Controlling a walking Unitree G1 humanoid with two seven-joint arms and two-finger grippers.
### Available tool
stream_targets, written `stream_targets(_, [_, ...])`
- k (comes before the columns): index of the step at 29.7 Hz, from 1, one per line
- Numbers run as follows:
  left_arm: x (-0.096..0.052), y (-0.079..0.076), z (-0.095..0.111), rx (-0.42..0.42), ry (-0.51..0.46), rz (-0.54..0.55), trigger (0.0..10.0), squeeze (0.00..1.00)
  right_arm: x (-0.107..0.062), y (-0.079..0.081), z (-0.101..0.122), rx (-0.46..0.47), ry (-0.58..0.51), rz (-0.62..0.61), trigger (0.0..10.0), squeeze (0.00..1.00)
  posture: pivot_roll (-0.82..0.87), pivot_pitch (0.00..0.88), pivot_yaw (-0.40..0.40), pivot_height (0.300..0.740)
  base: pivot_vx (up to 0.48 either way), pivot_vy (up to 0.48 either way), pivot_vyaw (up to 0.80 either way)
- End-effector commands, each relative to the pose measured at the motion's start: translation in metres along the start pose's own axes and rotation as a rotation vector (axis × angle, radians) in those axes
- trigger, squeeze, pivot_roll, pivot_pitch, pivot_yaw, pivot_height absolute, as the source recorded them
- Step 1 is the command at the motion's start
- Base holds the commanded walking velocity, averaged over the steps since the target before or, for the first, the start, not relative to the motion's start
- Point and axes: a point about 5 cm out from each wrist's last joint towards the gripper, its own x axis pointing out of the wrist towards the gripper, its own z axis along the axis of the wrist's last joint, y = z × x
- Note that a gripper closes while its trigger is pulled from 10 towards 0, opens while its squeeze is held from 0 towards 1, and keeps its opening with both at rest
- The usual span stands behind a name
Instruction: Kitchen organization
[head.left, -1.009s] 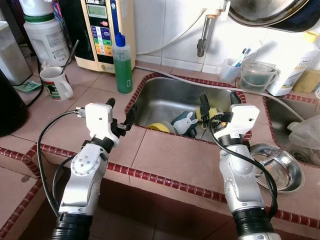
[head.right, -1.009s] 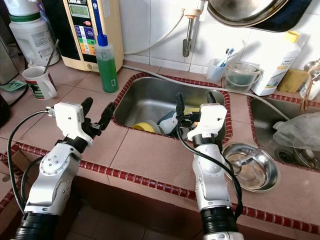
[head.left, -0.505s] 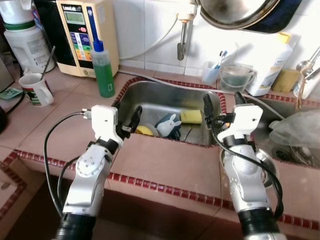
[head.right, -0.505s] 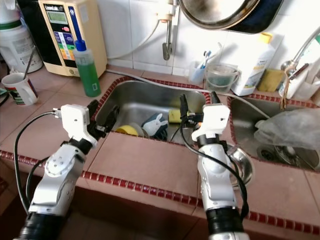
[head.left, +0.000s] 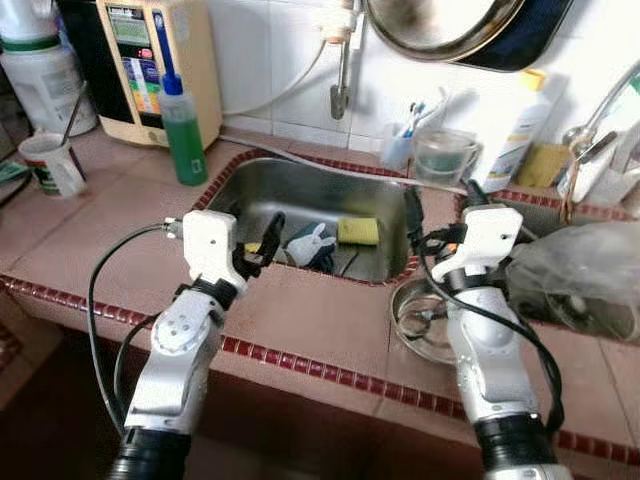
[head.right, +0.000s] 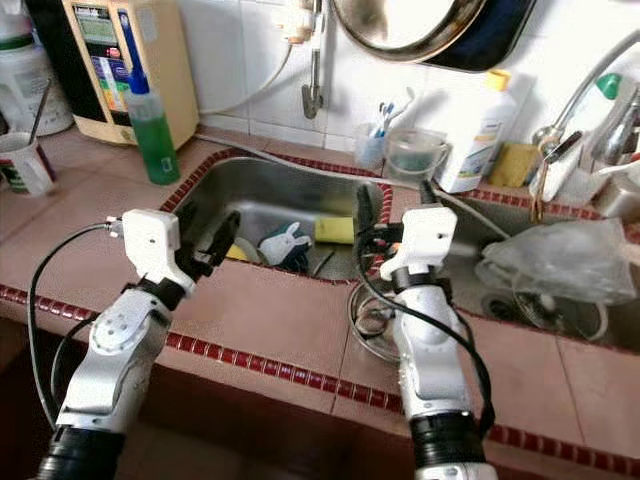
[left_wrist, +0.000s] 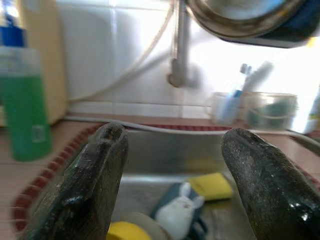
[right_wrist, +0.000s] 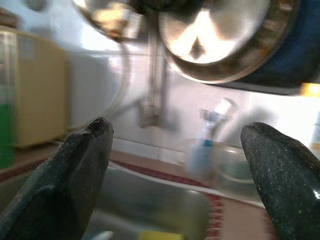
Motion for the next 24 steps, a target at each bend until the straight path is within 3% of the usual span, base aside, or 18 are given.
stream_targets(1, [0.0037,-0.0075,0.0036,-0.005,-0.01,-0.025,10.0,0.0,0.0006,-0.01,0.0039,-0.019,-0.008,-0.025,10.0,0.0,-0.03,0.0,-0.028,0.74,0.0,-0.36,0.0])
stream_targets(24, [0.0034,-0.0076,0.0046,-0.001,-0.003,-0.024,10.0,0.0,-0.0006,-0.009,0.0046,-0.02,0.0,-0.019,10.0,0.0,-0.04,0.007,-0.028,0.74,0.0,-0.337,0.0])
